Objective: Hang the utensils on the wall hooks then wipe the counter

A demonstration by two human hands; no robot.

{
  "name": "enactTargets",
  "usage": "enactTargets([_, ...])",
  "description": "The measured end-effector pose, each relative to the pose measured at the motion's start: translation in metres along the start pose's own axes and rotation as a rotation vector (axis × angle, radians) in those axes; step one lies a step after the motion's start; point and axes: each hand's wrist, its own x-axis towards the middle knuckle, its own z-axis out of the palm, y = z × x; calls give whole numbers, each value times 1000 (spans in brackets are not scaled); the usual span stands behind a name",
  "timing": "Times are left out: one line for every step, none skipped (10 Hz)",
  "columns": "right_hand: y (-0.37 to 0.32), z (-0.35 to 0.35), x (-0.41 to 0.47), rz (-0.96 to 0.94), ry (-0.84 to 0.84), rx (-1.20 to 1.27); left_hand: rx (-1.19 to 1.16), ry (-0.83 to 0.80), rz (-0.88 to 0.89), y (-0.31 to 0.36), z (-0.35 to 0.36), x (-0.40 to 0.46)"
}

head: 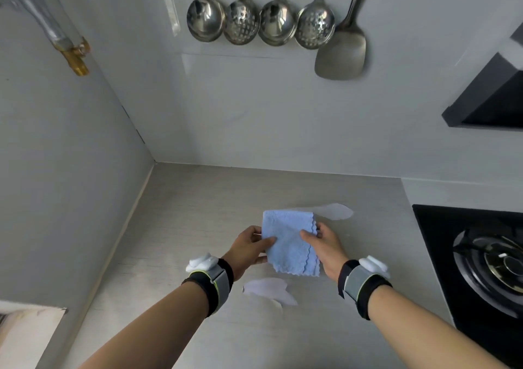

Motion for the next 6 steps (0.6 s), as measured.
enactTargets([-27,-15,28,-70,63,-42,-17,-21,52,28,13,27])
enactTargets([-59,-29,53,-127,75,-61,-23,-36,117,55,27,53])
enactTargets([-85,-52,85,-165,167,-142,76,-43,194,79,37,81])
enactTargets([-94,-76,109,-180,260,-308,199,-11,247,87,36,99])
enactTargets([-84,-97,120,-115,384,-503,314,5,249,77,20,108])
enactTargets([-58,-99,116,-184,382,-664,566,46,246,60,-1,110])
